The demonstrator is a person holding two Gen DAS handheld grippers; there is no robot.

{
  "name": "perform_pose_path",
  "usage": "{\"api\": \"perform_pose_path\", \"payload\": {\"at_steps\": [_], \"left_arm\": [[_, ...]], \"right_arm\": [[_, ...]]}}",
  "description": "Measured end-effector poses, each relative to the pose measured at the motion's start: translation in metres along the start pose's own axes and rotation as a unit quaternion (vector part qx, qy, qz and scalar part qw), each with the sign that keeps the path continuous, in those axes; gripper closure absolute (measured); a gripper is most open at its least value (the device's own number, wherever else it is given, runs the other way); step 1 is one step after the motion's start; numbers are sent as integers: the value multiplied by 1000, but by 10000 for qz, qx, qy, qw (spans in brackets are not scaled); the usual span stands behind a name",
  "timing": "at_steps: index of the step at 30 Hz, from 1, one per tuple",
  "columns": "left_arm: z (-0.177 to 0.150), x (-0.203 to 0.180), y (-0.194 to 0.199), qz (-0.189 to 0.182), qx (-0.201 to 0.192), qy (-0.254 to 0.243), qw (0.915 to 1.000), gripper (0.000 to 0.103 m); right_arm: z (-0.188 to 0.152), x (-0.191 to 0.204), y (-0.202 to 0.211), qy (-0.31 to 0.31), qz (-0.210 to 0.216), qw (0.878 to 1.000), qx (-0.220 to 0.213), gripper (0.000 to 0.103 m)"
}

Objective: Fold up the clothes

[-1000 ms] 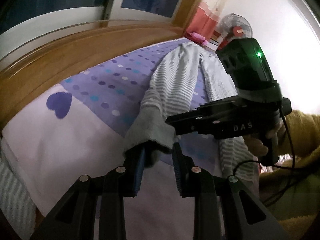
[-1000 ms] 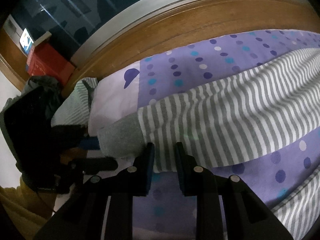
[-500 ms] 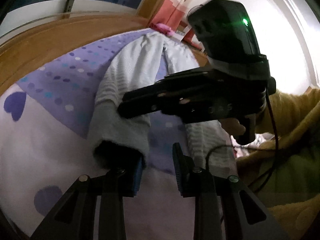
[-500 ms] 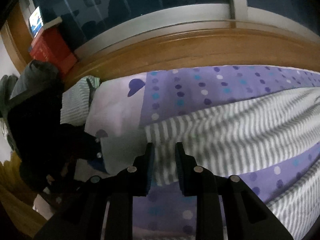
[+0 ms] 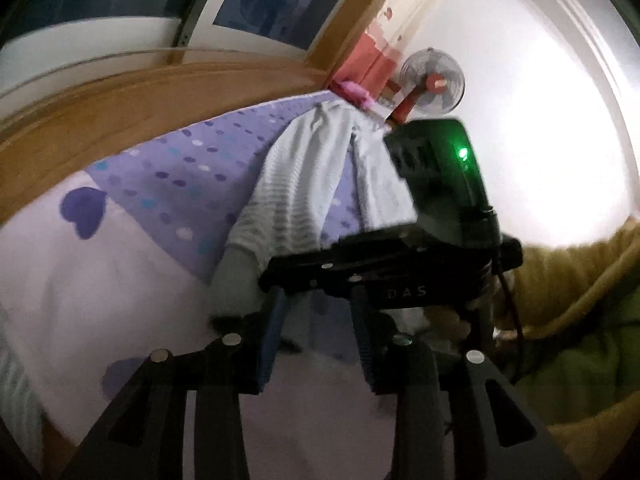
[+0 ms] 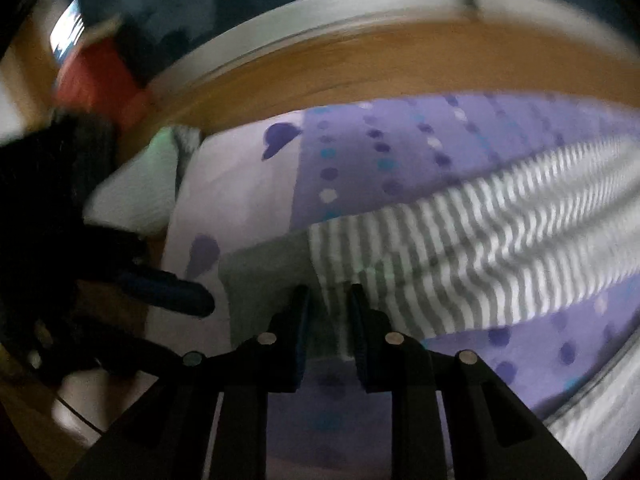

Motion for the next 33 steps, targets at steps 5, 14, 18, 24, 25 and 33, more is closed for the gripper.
{"api": "perform_pose_path", "payload": {"at_steps": [5, 14, 18, 24, 25, 33], "left_arm": [[8, 22, -14, -6, -62, 512, 9987, 70], [-2, 21, -33, 544, 333, 683, 9956, 71], [-2, 15, -33, 700, 332, 729, 9943, 71], [-3, 11, -35, 947, 461, 674, 9922, 71], [-4, 12, -34, 983, 513, 638, 9918, 71], [-14, 15, -31, 1143, 376, 945, 9882, 71]], "right_arm": [[-6, -17, 11, -547, 492, 9972, -168, 88], [-6, -41, 26, -125, -1271, 9914, -292, 88], [-25, -41, 29, -13, -1513, 9883, -197, 92], [-32, -35, 44, 247, -1480, 9883, -256, 92], [-29, -33, 50, 316, -1518, 9870, -432, 92], [13, -77, 36, 37, -2132, 9766, -279, 89]]}}
Point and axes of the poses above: each gripper's, at about its wrist camera, not at the fingertips, and y roughly against the way its jaws point, x to its left, z to its top, the point moved 1 cm from there along -y, roughly the way its jaws point, and after that the axes turned 13 degrees about x, right-handed, at the moved point
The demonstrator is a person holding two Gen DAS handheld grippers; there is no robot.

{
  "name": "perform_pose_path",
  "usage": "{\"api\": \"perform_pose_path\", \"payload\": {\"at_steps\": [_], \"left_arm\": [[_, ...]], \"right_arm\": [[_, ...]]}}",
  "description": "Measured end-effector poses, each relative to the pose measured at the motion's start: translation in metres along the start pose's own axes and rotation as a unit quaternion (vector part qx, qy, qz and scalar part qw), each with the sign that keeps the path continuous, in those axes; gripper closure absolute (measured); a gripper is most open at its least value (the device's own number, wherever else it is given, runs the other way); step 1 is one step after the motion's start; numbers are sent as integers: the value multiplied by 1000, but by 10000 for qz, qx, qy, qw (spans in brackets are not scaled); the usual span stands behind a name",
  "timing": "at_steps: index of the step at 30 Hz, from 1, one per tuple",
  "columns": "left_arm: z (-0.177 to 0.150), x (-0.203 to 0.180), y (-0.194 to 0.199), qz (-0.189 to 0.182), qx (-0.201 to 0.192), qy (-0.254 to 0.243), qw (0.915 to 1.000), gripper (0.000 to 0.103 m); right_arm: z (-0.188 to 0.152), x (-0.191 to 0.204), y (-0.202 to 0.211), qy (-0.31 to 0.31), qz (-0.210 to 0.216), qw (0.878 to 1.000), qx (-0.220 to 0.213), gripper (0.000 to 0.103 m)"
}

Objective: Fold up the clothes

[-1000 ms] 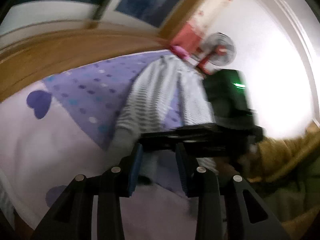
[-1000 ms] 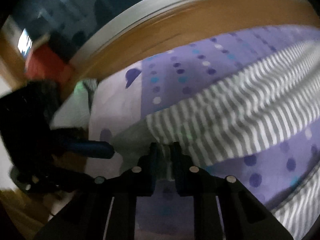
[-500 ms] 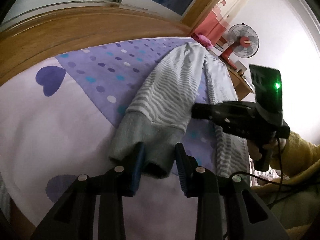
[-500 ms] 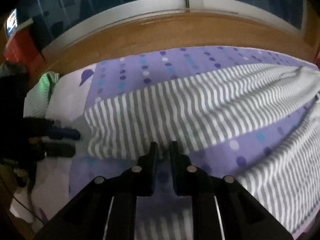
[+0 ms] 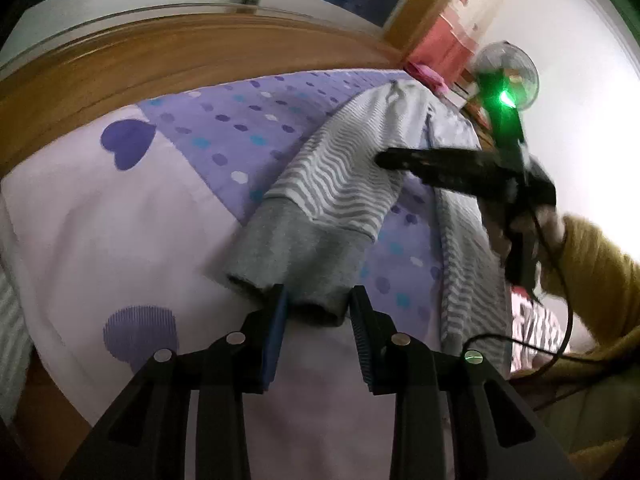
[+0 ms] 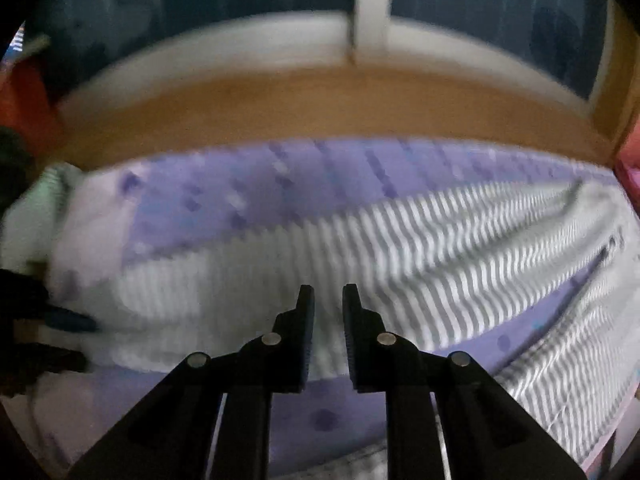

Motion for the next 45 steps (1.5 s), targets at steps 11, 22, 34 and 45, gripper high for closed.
{"api": "perform_pose_path", "payload": {"at_steps": [11, 22, 34, 45], "left_arm": [[10, -48, 6, 669, -312, 817, 9939, 71], [121, -214, -90, 291, -346, 329, 9984, 65], [223, -288, -182, 627, 318, -163, 9974, 65], [337, -289, -242, 975, 235, -439, 9940, 64]], "right_arm": [[-70, -62, 55, -310, 1023, 9935, -393, 87], [-150, -288, 104, -1532, 1126, 9794, -673, 69], [-174, -420, 116, -2231, 1138, 9656, -697, 60], [-127, -546, 106, -2592, 735, 9601, -745, 60]]}}
Point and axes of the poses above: each gripper's, at about its wrist camera, not at the fingertips, and y roughly against the way its jaws point, x to its left, z to its top, the point moved 1 cm from there along -y, roughly the way its jaws point, and after that the axes turned 13 degrees about x, right-handed, at the moved point
